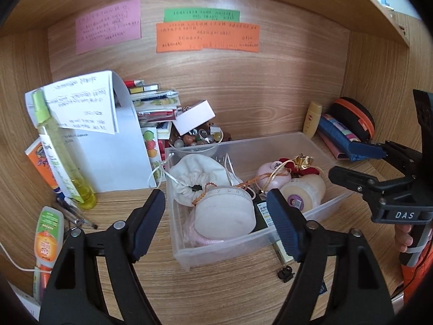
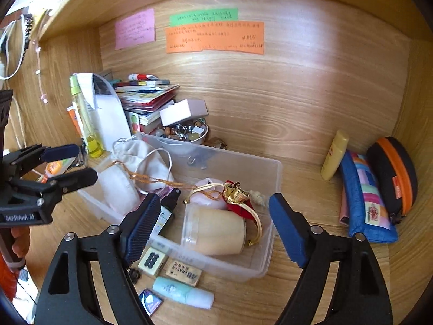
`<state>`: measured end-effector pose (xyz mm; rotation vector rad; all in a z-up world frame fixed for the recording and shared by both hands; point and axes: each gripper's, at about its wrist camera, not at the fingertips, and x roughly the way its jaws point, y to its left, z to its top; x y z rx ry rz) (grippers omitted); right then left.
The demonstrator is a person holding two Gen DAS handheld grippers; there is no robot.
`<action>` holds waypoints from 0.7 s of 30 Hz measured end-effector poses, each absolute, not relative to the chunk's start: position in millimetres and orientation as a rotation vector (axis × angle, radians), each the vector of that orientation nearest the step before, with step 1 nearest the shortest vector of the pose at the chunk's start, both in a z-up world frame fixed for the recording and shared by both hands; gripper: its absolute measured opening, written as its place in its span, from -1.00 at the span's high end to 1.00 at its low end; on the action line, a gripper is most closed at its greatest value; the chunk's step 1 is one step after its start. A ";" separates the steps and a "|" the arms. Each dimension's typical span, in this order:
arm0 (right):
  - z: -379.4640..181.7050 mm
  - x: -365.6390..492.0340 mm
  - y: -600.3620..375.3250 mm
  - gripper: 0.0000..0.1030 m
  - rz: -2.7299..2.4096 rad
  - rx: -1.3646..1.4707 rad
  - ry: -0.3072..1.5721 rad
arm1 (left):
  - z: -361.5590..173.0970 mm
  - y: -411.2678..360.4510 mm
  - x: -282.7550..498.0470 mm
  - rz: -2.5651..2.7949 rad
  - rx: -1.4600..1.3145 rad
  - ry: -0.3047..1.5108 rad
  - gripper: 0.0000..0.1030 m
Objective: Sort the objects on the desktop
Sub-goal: 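Open the left tool releasing the lid while the right tool drops the red pouch into the box, then move the left tool to the black hair clip while the right tool approaches the light blue bottle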
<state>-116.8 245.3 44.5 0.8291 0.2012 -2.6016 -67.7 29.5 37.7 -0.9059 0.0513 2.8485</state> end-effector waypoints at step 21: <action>-0.5 -69.0 265.7 -0.57 -2.541 0.936 0.298 | -14.7 58.0 -19.6 2.719 -1.068 0.173 -0.60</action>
